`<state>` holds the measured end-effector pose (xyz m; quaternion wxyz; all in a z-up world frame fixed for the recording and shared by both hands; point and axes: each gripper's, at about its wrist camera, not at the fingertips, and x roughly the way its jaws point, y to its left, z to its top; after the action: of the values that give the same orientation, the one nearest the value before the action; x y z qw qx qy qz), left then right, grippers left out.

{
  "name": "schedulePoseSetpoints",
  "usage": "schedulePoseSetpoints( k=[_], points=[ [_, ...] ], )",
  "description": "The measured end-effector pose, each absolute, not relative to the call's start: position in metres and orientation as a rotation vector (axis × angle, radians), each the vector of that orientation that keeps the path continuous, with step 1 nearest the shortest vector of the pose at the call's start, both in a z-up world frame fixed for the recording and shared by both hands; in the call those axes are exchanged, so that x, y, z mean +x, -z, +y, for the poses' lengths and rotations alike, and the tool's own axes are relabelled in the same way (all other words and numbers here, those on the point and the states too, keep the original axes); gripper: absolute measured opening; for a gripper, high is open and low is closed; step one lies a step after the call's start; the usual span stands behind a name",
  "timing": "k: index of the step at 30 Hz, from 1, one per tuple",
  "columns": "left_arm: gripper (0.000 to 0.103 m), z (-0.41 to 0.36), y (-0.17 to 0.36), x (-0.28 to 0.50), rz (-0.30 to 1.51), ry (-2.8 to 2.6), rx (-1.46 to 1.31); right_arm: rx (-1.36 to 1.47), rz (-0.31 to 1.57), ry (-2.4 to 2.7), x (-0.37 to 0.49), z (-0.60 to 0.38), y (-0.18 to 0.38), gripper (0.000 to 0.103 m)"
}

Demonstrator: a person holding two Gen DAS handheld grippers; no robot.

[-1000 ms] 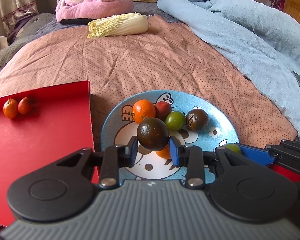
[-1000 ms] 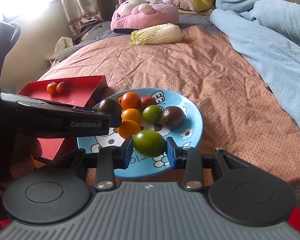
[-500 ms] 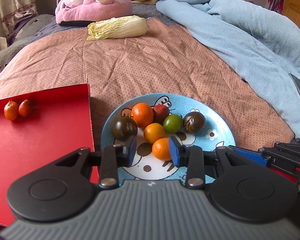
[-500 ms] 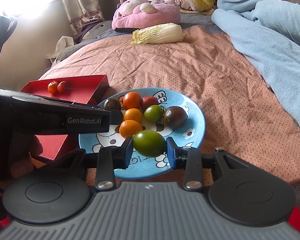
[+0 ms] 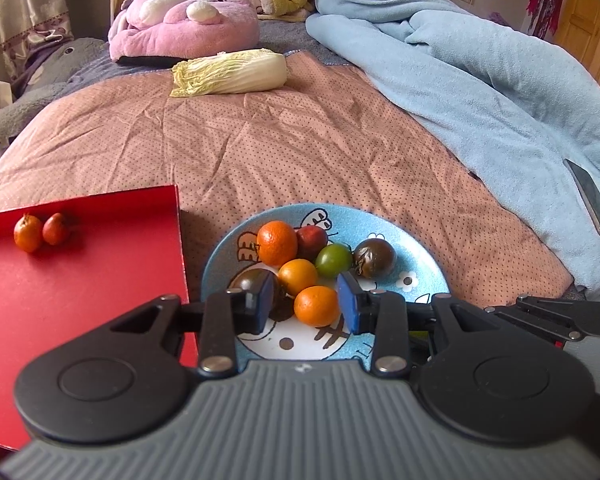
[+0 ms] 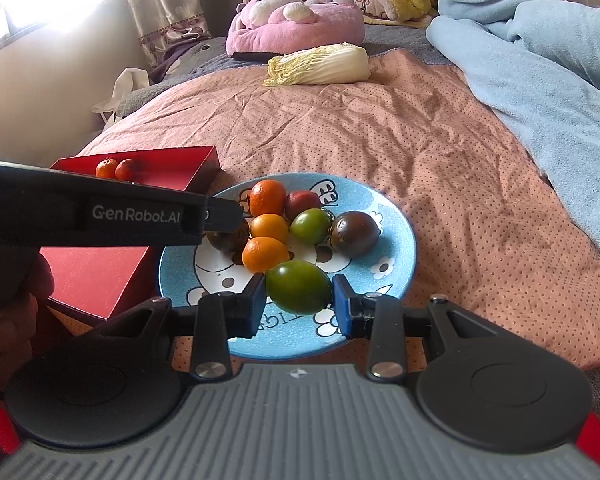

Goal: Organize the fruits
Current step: 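Lower the green lime onto the blue plate and open the right gripper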

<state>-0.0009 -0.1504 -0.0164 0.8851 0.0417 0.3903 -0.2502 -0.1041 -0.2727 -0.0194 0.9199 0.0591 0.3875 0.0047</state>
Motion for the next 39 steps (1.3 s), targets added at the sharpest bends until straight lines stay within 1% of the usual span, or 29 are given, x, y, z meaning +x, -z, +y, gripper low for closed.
schedulePoseSetpoints(
  k=[39],
  points=[
    [0.038, -0.128, 0.014, -0.003, 0.811, 0.474, 0.065, 0.099, 0.83, -0.007, -0.079, -0.27, 0.029, 0.041]
  ],
)
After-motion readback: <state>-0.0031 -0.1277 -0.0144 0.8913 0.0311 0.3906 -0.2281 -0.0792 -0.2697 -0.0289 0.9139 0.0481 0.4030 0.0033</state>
